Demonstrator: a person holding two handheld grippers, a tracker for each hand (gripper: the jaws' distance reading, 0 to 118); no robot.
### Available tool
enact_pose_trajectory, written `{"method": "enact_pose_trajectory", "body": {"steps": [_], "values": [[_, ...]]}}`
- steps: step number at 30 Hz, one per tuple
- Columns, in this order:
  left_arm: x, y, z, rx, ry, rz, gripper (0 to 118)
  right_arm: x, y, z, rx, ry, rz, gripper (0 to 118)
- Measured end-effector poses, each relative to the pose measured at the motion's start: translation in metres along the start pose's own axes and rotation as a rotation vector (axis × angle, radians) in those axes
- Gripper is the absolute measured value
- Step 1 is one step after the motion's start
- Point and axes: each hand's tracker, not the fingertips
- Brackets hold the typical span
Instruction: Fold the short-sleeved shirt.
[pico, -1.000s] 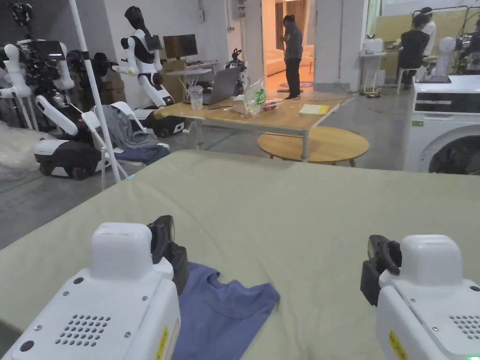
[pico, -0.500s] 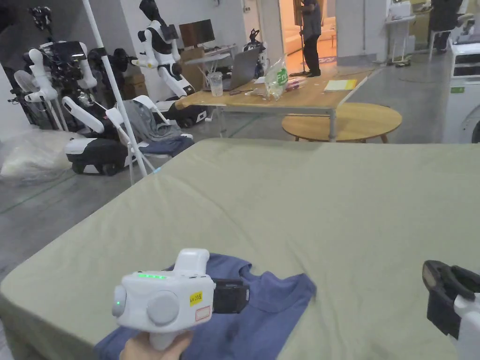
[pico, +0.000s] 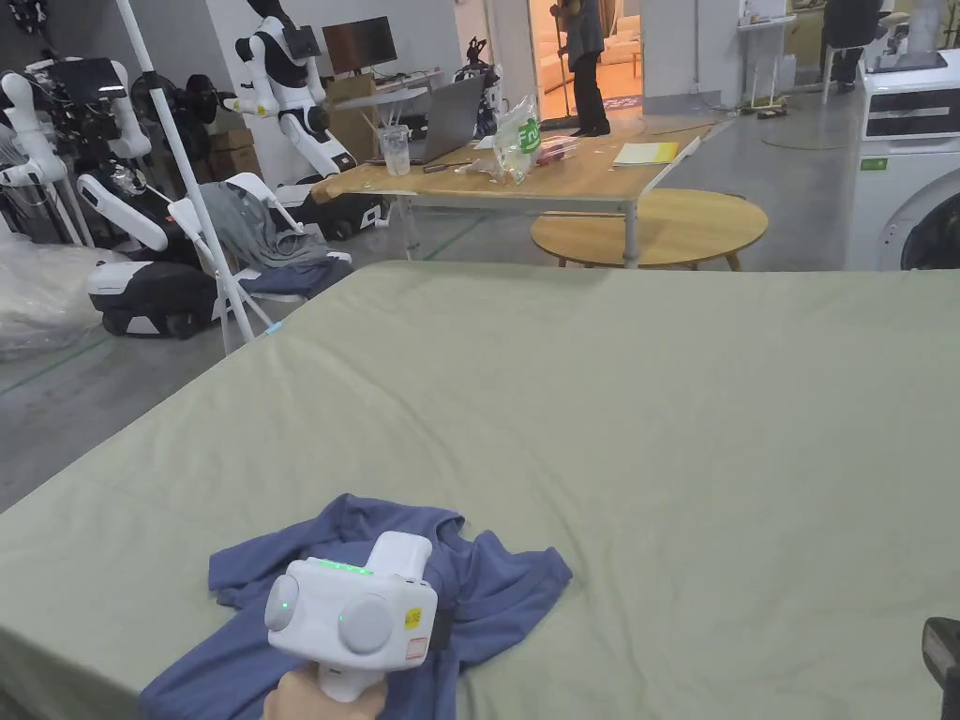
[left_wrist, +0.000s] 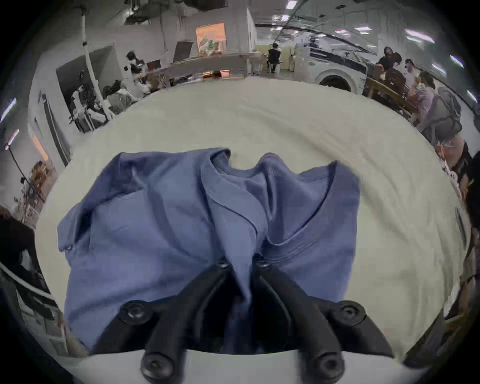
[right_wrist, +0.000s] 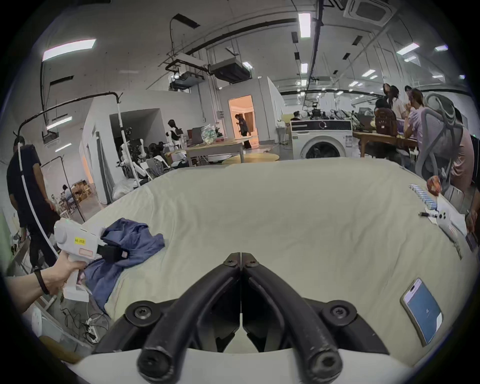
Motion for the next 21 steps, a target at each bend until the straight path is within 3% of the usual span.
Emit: {"method": "enact_pose_trajectory", "body": {"steps": [2, 4, 6, 10, 14, 18, 21], "values": [[-0.01, 0.007, 0.018, 0.028, -0.062, 0.159, 4, 0.0, 0.002, 0.007, 0.007, 0.021, 0.004, 0], [-0.035, 0.025, 0.049, 0.169, -0.076, 0.286, 4, 0.002, 0.005, 0.013, 0.026, 0.03, 0.026, 0], [-0.049, 0.057, 0.085, 0.25, -0.05, 0.302, 4, 0.005, 0.009, 0.016, 0.031, 0.027, 0.018, 0], [-0.065, 0.164, 0.171, 0.456, 0.076, 0.108, 4, 0.016, 0.016, 0.028, 0.055, 0.034, -0.035, 0], [-0.031, 0.274, 0.238, 0.616, 0.097, -0.025, 3, 0.029, 0.022, 0.042, 0.085, 0.002, -0.071, 0], [0.029, 0.333, 0.229, 0.631, 0.039, -0.147, 3, 0.043, 0.02, 0.055, 0.096, -0.049, -0.08, 0], [0.09, 0.328, 0.166, 0.567, -0.034, -0.235, 3, 0.057, 0.015, 0.064, 0.092, -0.083, -0.097, 0]]}}
